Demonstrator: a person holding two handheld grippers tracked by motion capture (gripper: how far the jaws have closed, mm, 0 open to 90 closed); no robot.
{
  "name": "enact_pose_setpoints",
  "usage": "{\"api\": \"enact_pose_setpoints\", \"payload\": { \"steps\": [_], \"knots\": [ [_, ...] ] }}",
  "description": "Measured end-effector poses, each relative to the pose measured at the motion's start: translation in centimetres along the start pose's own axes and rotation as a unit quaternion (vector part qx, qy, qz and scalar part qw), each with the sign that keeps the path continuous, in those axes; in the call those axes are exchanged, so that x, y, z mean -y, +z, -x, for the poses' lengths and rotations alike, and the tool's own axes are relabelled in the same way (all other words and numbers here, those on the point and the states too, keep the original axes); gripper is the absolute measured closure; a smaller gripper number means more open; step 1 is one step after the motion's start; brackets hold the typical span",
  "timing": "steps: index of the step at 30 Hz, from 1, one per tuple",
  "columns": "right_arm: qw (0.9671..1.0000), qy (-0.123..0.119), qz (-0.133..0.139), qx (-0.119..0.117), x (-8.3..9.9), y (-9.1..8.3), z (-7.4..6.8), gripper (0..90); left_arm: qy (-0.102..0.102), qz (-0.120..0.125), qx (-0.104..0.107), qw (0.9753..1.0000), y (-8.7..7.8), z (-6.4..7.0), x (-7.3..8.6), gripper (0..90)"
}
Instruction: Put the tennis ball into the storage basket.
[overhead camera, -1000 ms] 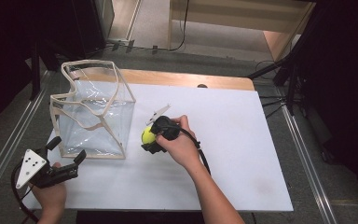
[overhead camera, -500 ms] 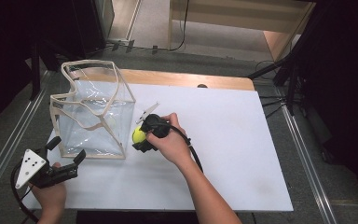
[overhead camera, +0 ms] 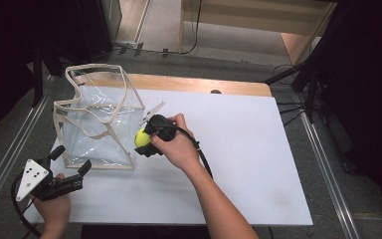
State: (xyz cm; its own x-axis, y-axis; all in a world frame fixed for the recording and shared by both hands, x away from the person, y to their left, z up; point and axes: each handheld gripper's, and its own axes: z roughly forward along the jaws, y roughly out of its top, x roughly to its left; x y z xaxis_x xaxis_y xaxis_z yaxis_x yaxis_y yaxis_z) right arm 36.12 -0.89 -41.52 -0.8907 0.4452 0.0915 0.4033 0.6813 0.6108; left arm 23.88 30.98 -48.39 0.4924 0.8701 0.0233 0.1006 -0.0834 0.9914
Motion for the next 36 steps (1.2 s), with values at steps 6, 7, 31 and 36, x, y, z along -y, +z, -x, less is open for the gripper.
{"api": "enact_pose_setpoints", "payload": {
  "steps": [6,7,31,36],
  "knots": [
    [0.9999,-0.004,0.013,-0.003,-1.3,-1.6,0.2,23.0,-0.003,0.002,0.0,1.0,0.1,0.0,0.0,5.3],
    [0.9999,-0.007,0.014,-0.002,-1.5,-1.8,0.3,23.0,-0.002,0.002,0.001,1.0,0.1,0.0,0.0,5.4],
    [0.9992,-0.018,0.036,-0.006,-4.8,-5.4,0.8,23.1,-0.005,0.004,0.001,1.0,0.0,0.0,0.0,5.4],
    [0.9988,-0.021,0.043,-0.005,-5.5,-6.1,0.9,23.2,-0.004,0.003,0.001,1.0,0.0,0.0,0.0,5.3]
  ]
}}
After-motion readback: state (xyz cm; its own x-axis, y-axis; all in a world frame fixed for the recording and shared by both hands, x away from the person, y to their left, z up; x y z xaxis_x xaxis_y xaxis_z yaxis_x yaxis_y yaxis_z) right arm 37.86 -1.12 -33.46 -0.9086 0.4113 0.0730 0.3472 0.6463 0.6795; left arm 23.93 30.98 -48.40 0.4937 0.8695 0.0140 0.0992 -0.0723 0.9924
